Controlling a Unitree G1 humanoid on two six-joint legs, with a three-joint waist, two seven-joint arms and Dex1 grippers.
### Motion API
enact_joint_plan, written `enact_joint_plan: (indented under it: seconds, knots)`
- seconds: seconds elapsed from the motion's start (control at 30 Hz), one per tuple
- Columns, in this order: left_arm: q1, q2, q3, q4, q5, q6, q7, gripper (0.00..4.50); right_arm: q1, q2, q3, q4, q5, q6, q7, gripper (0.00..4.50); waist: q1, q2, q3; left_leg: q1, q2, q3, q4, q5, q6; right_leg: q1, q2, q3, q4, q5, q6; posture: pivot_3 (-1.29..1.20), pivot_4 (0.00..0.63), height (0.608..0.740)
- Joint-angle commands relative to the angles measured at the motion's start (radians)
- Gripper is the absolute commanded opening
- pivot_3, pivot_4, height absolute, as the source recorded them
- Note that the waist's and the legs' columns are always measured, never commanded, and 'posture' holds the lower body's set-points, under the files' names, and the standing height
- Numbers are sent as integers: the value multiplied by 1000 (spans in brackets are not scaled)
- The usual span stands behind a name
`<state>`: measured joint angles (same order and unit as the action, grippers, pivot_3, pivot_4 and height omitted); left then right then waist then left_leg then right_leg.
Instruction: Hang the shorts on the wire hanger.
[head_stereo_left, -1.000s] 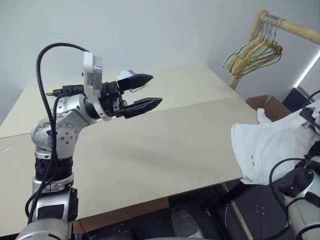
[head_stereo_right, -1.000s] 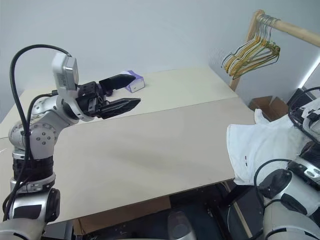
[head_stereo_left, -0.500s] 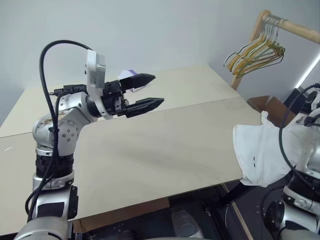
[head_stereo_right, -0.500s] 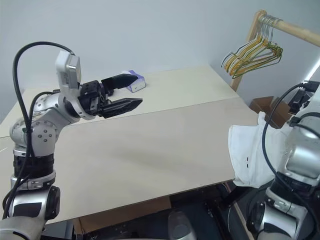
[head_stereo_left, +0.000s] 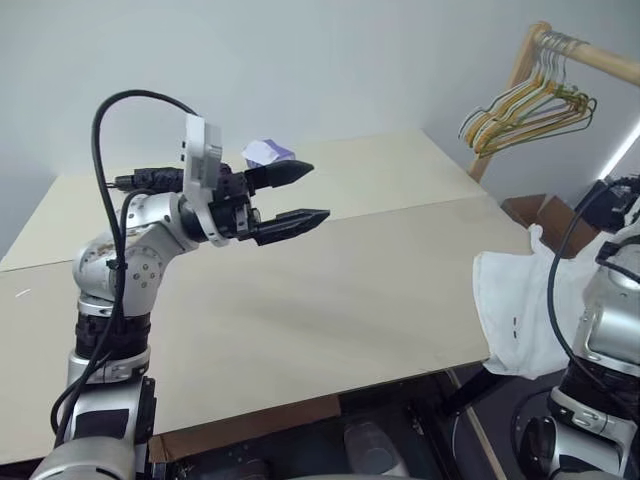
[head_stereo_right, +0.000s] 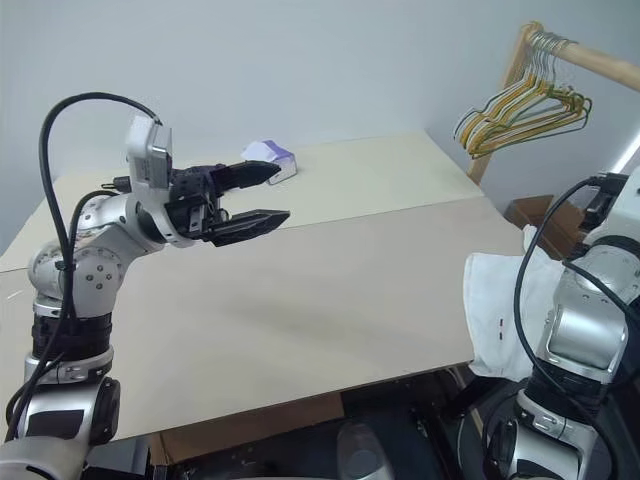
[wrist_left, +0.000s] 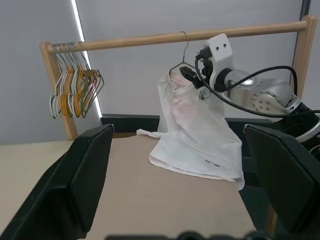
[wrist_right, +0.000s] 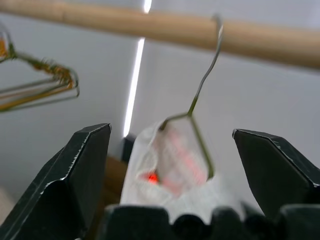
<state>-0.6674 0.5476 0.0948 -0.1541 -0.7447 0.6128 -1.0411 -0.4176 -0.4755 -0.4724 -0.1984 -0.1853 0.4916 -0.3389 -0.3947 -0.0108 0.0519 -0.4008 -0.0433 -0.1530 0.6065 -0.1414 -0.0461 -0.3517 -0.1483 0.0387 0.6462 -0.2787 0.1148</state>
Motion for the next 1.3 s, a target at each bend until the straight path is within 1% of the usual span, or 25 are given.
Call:
enact_joint_plan:
  seconds: [0.03,0.3,0.4,0.47,0.53,0.6,0.63,0.7,0.8,0.9,0.93,1.0,1.1,1.2,1.3]
  knots:
    - [-22,8,5,5,7,-22,-7,4500,24,-47,70,-12,-94,-180,-25,4478,-1,0,0,0,0,0,0,0,0,0,0,0,0,0,0,-358,0,740]
    - [45,8,13,-53,6,-15,19,4500,86,-84,149,-30,-150,-361,39,4478,-3,0,0,0,0,0,0,0,0,0,0,0,0,0,0,-348,0,740]
    - [80,18,10,-63,33,-34,27,4500,85,-84,175,-57,-106,-406,120,4478,-1,0,0,1,0,0,0,0,0,1,0,0,0,0,0,-331,0,740]
    - [113,32,13,-68,57,-45,36,4500,84,-63,202,-111,31,-383,266,4478,-2,0,0,1,0,0,0,0,0,1,0,0,0,0,0,-313,0,740]
    - [169,54,18,-85,101,-84,43,4500,80,-56,238,-160,247,-298,477,4478,-2,0,0,1,1,0,0,0,0,1,0,0,0,0,0,-285,0,740]
    - [236,75,35,-117,133,-125,52,4500,66,-69,276,-177,416,-213,656,4478,1,-1,0,1,1,0,-1,0,0,1,1,0,0,0,0,-236,0,740]
    - [268,82,48,-138,142,-140,64,4500,56,-85,296,-173,466,-187,732,4478,5,-1,0,2,1,0,-1,0,0,1,1,0,0,0,0,-226,0,740]
    - [338,101,71,-179,164,-173,76,4500,21,-124,338,-149,555,-133,884,4478,24,-1,1,2,1,0,-1,0,0,1,1,0,0,0,0,-193,0,740]
    - [437,151,94,-229,185,-188,69,4500,-39,-176,401,-98,636,-89,1084,4478,65,-1,1,1,2,0,-1,0,0,0,1,0,0,0,-1,-160,0,740]
    - [498,184,117,-264,174,-165,79,4500,-100,-209,454,-47,681,-51,1229,4478,118,-1,2,1,2,-1,-2,0,0,0,1,0,-1,0,-2,-132,0,740]
    - [509,190,122,-269,174,-159,83,4500,-113,-215,467,-36,681,-47,1255,4478,136,-1,2,1,2,-1,-2,-1,-1,-1,1,-1,-1,0,-2,-127,0,740]
    - [526,200,123,-269,187,-167,86,4500,-130,-221,492,-13,665,-57,1301,4478,177,-1,2,0,2,-1,-2,-5,-8,-1,1,-1,-1,-2,-6,-118,0,740]
    - [531,202,123,-264,190,-169,94,4500,-136,-209,504,8,641,-74,1313,4478,230,-1,2,-2,2,-1,-2,-5,-8,-4,1,-1,-1,-1,-8,-108,0,740]
    - [525,199,116,-256,195,-175,103,4500,-133,-202,500,10,632,-76,1312,4478,262,0,2,-5,2,-1,-2,-5,-9,-8,1,-1,-1,0,-8,-108,0,740]
    - [521,195,112,-249,195,-178,106,4500,-111,-204,496,-5,621,-79,1307,4478,279,0,2,-6,2,-1,-2,-5,-9,-14,1,-1,-1,1,-6,-119,0,740]
